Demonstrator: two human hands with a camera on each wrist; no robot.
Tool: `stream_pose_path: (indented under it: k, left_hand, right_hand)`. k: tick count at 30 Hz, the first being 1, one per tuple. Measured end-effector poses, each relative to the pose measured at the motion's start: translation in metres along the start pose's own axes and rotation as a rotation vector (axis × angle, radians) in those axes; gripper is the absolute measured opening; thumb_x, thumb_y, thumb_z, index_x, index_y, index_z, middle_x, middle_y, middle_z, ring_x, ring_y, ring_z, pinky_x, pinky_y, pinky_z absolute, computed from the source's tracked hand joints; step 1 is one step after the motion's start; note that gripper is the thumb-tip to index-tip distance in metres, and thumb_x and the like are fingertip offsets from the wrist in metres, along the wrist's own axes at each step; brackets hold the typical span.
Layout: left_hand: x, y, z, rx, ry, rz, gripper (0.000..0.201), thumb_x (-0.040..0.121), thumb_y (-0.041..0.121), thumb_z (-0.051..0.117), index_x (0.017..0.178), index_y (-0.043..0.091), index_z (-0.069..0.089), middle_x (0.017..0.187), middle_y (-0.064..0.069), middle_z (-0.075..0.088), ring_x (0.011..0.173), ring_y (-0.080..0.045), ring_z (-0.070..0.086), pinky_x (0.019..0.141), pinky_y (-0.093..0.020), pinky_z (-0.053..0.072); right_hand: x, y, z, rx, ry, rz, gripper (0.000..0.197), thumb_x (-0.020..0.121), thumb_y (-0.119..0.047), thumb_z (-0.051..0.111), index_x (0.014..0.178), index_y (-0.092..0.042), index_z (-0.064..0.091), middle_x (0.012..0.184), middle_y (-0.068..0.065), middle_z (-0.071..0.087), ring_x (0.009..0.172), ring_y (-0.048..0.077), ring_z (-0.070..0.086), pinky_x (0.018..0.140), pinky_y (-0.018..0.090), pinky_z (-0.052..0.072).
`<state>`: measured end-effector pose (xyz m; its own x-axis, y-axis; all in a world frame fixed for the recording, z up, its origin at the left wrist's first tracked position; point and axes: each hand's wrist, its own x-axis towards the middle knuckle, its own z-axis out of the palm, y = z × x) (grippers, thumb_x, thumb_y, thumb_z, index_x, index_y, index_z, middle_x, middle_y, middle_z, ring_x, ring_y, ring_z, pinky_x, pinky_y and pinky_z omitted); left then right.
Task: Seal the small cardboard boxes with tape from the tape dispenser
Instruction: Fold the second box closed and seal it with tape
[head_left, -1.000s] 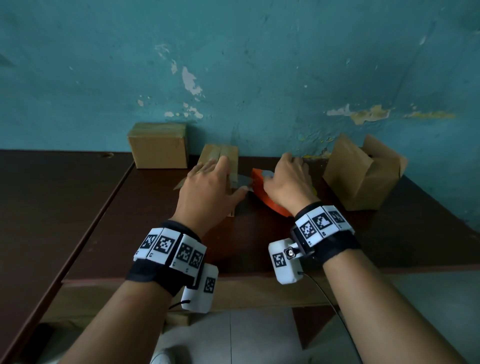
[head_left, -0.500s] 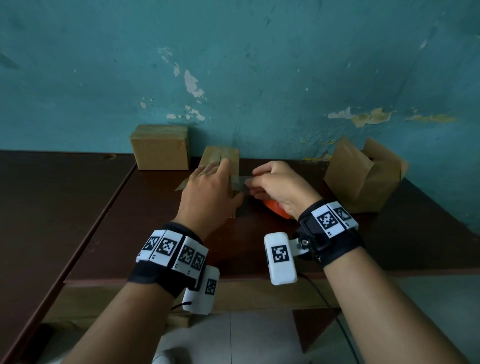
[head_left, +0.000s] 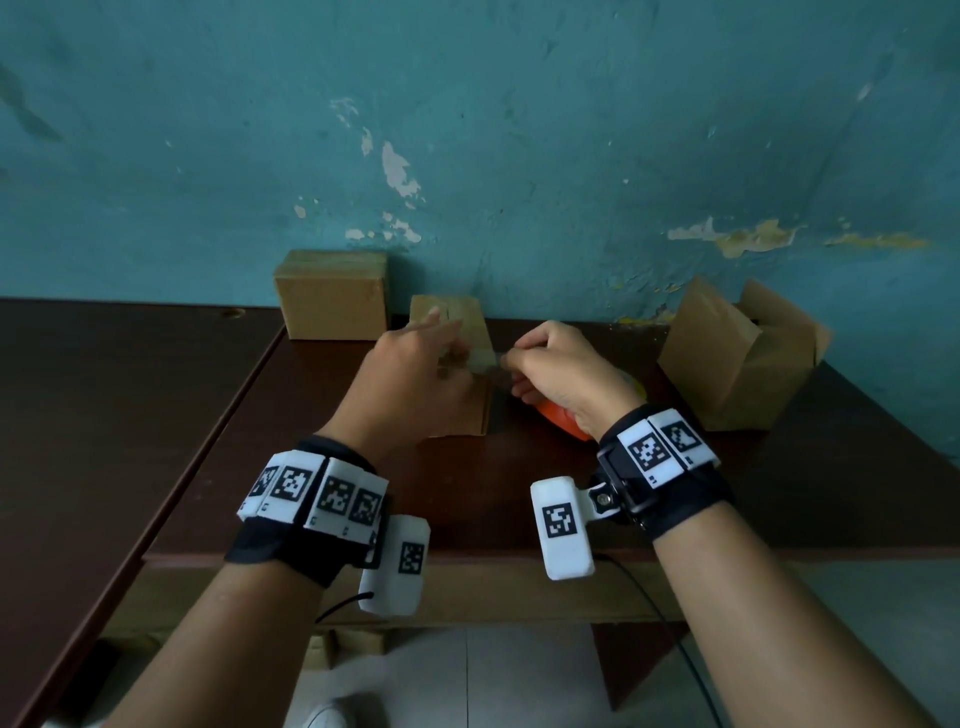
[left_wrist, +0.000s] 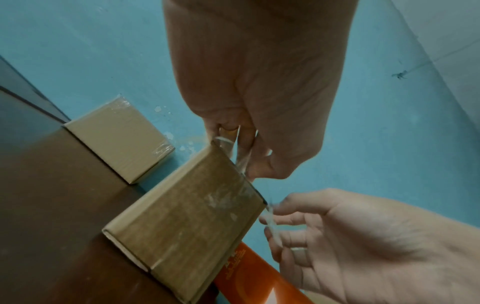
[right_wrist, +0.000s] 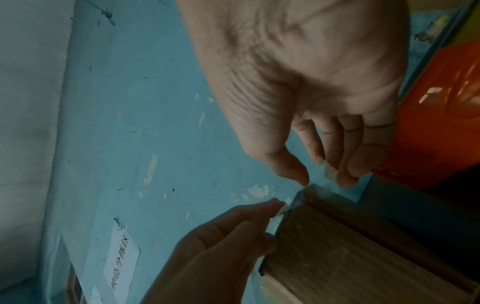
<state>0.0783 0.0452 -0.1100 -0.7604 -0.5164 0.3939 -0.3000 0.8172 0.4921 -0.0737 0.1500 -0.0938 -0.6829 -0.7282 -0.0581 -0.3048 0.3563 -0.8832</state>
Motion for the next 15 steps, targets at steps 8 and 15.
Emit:
stream_pose_path:
  k: [8,15]
  left_hand:
    - [-0.009,-0.013,-0.025,-0.362,0.113,-0.29,0.04,0.082,0.033,0.057,0.119,0.029,0.069,0.122,0.01,0.066,0.115,-0.018,0.061,0.085,-0.035,0.052]
    - [-0.006,-0.027,-0.002,-0.403,-0.046,-0.659,0.078,0.078,0.084,0.059,0.122,0.02,0.057,0.113,-0.001,0.065,0.1,-0.02,0.064,0.081,-0.041,0.056]
  right_hand:
    - [-0.007,-0.005,-0.003,-0.153,-0.008,-0.048,0.054,0.098,-0.038,0.068,0.122,0.011,0.066,0.112,0.025,0.073,0.102,0.038,0.07,0.097,0.061,0.055]
    - [-0.005,-0.005,-0.002,-0.152,-0.01,-0.011,0.044,0.093,-0.048,0.07,0.109,-0.007,0.069,0.125,0.019,0.062,0.121,0.036,0.058,0.104,0.058,0.05]
